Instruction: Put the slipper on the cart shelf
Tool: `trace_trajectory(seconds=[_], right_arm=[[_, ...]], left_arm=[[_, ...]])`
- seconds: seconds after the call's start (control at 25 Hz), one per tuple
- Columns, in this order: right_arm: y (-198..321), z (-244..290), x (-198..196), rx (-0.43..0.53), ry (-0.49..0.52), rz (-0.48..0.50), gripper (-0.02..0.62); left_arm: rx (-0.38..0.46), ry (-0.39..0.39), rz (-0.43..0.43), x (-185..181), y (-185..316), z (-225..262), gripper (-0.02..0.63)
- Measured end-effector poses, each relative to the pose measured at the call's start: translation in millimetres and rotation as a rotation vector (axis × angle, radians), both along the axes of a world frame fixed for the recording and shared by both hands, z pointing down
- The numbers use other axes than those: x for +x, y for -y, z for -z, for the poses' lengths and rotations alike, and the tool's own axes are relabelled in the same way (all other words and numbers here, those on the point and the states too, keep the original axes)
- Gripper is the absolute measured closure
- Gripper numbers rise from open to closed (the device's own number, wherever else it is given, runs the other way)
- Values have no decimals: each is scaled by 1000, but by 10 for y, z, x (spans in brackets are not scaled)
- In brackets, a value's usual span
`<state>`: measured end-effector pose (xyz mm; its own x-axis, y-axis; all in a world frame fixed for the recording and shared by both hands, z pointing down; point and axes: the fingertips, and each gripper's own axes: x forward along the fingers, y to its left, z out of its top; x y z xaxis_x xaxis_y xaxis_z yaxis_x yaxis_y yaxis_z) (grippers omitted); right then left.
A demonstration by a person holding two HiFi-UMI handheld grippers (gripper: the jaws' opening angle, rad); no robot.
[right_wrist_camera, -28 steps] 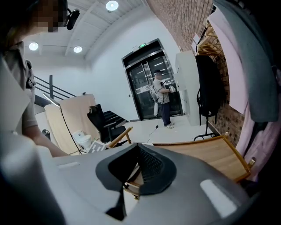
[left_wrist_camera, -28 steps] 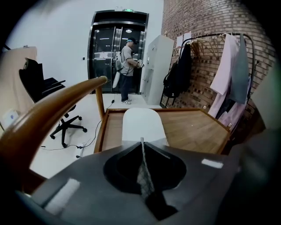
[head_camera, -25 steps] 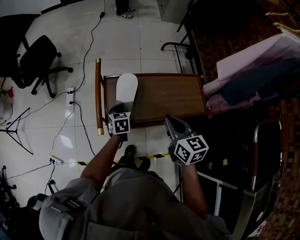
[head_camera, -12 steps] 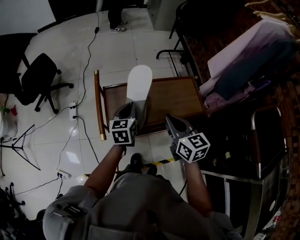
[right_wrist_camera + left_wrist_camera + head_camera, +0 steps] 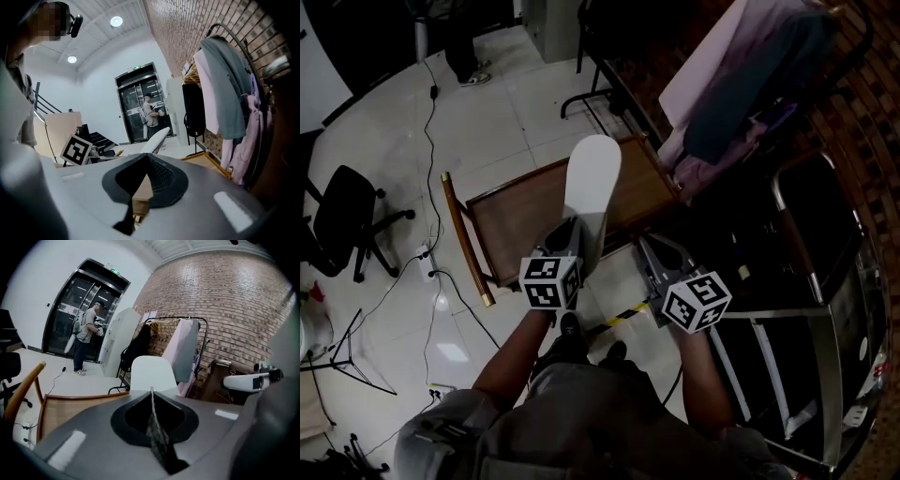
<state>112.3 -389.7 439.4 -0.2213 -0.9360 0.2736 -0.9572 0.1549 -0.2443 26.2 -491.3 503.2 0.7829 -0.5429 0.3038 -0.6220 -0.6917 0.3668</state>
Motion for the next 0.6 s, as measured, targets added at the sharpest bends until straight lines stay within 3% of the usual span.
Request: trace_trajectory(seconds=[0.28,0.6], right_arm=[[-663,53,434,27,-4,-136,597],[-1814,202,862,89,6,-263,597]], left_arm=[[10,-3,-120,489,-583,98,588],[44,48,-240,931,-1703,202,588]])
